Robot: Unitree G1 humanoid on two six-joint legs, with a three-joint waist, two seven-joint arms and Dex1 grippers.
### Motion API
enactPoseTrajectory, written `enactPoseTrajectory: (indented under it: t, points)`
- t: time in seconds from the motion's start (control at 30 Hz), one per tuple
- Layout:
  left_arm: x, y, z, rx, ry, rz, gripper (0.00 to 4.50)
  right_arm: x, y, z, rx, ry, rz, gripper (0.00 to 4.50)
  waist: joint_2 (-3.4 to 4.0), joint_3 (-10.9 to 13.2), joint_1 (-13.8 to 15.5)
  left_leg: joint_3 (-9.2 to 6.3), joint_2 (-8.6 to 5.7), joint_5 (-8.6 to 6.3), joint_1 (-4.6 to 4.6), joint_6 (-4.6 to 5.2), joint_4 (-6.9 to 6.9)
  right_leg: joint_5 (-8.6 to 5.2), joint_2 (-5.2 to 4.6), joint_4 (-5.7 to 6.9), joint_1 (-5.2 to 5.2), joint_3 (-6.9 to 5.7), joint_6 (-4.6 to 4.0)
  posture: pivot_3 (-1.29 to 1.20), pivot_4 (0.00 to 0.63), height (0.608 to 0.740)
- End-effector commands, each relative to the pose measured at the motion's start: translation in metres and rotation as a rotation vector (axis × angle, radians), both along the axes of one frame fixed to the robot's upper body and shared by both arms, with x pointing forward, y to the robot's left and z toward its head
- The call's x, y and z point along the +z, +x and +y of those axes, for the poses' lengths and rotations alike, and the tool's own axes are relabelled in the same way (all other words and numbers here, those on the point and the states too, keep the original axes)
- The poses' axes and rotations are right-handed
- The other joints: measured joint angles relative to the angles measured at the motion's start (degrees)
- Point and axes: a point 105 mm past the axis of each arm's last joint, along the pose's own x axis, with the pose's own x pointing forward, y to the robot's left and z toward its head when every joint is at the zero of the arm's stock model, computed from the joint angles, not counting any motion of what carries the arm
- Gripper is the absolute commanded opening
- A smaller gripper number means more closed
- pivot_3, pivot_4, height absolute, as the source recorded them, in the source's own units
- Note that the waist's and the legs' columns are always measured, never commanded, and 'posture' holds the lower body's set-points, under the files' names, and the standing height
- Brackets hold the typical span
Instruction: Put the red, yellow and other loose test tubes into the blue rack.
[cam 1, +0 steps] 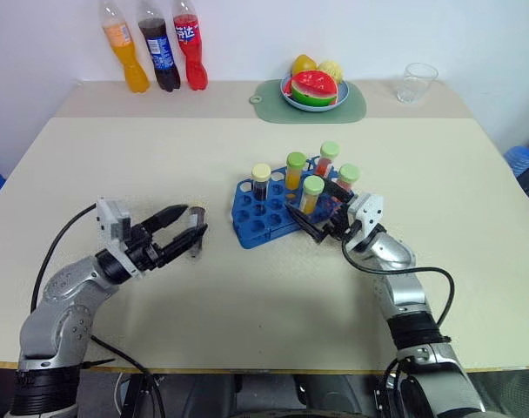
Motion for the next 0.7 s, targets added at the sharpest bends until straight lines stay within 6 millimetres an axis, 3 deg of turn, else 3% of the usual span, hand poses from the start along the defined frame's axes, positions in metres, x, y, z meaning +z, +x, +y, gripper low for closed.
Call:
enactPoseTrajectory:
  t: [0.03, 0.17, 0.27, 0.37, 0.57, 0.7]
  points:
    - [0.023, 0.004, 0.004, 0.117, -0.046, -0.012, 3.66, 0.015, -0.014, -0.010, 0.050, -0.091, -0.046, 4.44, 0.01, 0.01, 0.04, 0.00, 0.00, 0.00, 0.00, 0.00, 0.00, 0.00, 0.00, 0.00, 0.00, 0.00, 0.00, 0.00, 0.150, 0.740]
    - [0.028, 0.015, 0.015, 0.315, -0.034, 0.099, 3.66, 0.008, -0.030, -0.033, 0.084, -0.245, 0.002, 4.44, -0.05, 0.01, 0.41, -0.04, -0.01, 0.00, -0.01, 0.00, 0.00, -0.01, 0.00, -0.02, 0.03, -0.01, 0.02, 0.00, 0.150, 0.740]
    - [0.016, 0.027, 0.026, 0.474, -0.005, 0.323, 3.66, 0.009, -0.039, -0.052, 0.092, -0.286, 0.040, 4.44, -0.06, 0.02, 0.54, -0.06, -0.03, 0.00, 0.02, 0.00, 0.04, -0.01, 0.03, 0.01, 0.07, -0.01, 0.02, 0.00, 0.150, 0.740]
    - [0.008, 0.038, 0.025, 0.515, -0.041, 0.523, 3.66, 0.015, -0.037, -0.068, 0.076, -0.308, 0.043, 4.44, -0.07, 0.03, 0.52, -0.10, -0.04, 0.00, 0.05, 0.01, 0.16, -0.01, 0.08, 0.06, 0.13, -0.03, 0.03, 0.00, 0.150, 0.740]
    - [-0.002, 0.047, 0.010, 0.501, -0.071, 0.786, 3.66, 0.032, -0.040, -0.064, 0.144, -0.342, 0.019, 4.44, -0.11, 0.04, 0.46, -0.14, -0.07, 0.01, 0.03, -0.02, 0.16, 0.00, 0.06, 0.08, 0.08, -0.03, 0.03, 0.00, 0.150, 0.740]
    - [-0.011, 0.046, 0.003, 0.518, -0.091, 0.946, 3.66, 0.025, -0.052, -0.060, 0.242, -0.376, 0.066, 4.44, -0.10, 0.04, 1.15, -0.17, -0.03, 0.04, 0.02, -0.10, 0.12, -0.01, 0.03, 0.06, 0.04, -0.01, 0.03, 0.00, 0.150, 0.740]
